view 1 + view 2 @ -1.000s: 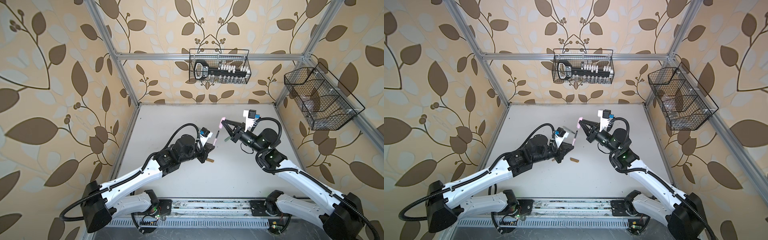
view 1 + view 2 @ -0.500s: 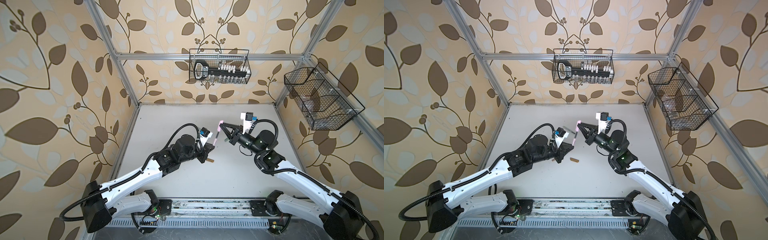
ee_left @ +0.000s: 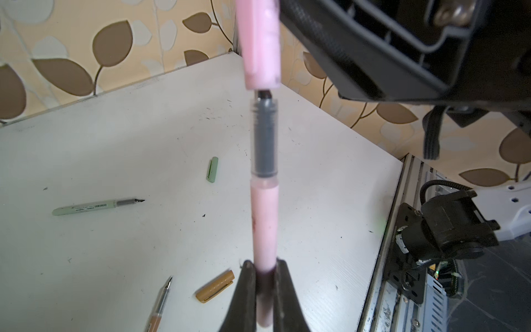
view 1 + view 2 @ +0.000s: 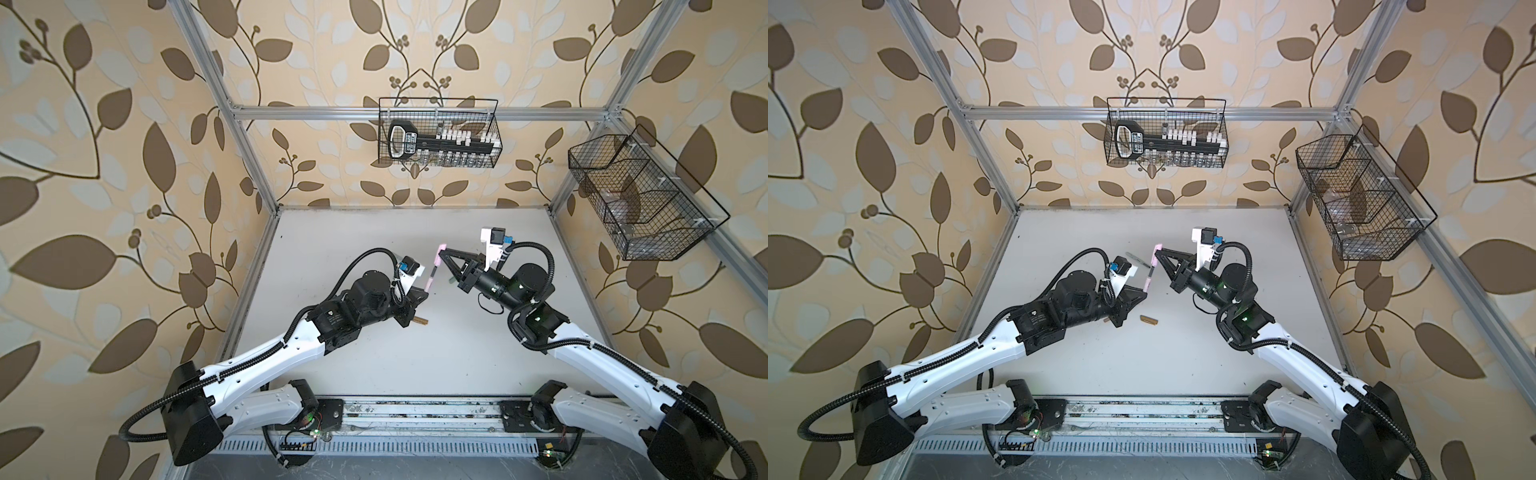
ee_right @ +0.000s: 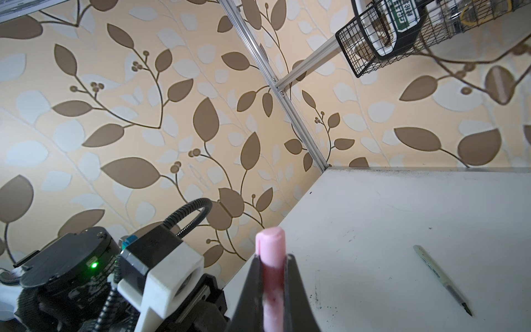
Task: Insert pens into pen caps
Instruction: Put on the pen cap to the pen.
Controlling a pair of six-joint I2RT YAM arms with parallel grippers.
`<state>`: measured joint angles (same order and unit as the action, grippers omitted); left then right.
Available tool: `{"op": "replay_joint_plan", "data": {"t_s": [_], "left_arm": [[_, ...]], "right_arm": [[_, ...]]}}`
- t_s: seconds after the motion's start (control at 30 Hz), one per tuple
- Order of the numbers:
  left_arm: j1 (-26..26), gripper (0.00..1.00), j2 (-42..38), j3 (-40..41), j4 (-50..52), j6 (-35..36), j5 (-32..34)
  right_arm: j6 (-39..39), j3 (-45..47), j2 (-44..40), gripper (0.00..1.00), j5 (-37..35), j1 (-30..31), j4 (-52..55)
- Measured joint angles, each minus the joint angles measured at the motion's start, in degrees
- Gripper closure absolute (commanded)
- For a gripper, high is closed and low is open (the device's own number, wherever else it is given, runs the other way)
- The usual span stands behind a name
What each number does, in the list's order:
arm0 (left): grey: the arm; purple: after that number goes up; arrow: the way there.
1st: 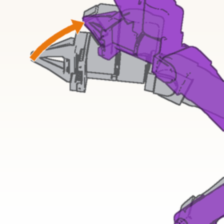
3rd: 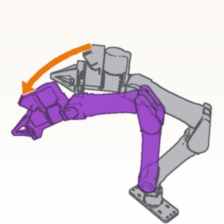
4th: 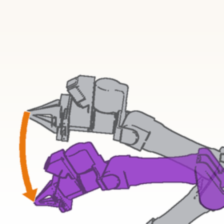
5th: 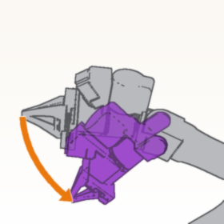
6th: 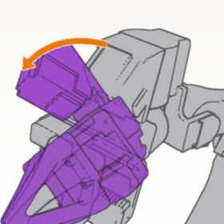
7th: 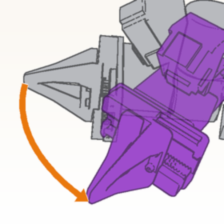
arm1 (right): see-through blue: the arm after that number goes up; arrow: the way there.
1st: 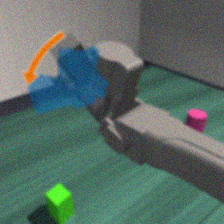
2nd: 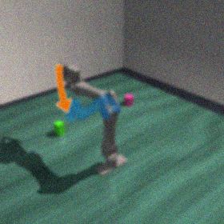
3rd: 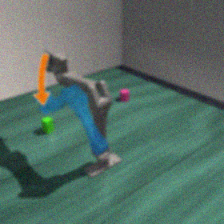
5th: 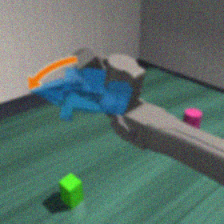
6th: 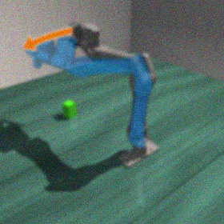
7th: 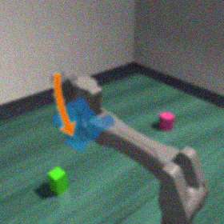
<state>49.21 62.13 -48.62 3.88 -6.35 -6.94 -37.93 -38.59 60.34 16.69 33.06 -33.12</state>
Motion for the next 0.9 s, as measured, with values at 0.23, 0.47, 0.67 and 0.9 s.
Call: {"op": "replay_joint_plan", "data": {"t_s": [0.23,0.47,0.67,0.9], "left_arm": [[0.00,0.96,-1.09,0.92,-0.68,0.00,0.48],[0.28,0.96,-1.64,1.07,-1.16,0.02,0.55],[0.33,0.96,-1.64,1.07,-1.05,0.00,0.55],[0.33,0.96,-1.64,1.07,-0.09,0.07,1.14]], "right_arm": [[-0.70,0.44,-0.31,0.94,-0.22,0.11,-0.37],[0.26,0.44,-1.90,0.94,-1.38,0.70,1.11],[0.50,0.44,-1.51,0.94,-2.80,2.03,0.50],[1.27,-0.57,-0.98,0.94,-3.82,2.10,3.34]]}}
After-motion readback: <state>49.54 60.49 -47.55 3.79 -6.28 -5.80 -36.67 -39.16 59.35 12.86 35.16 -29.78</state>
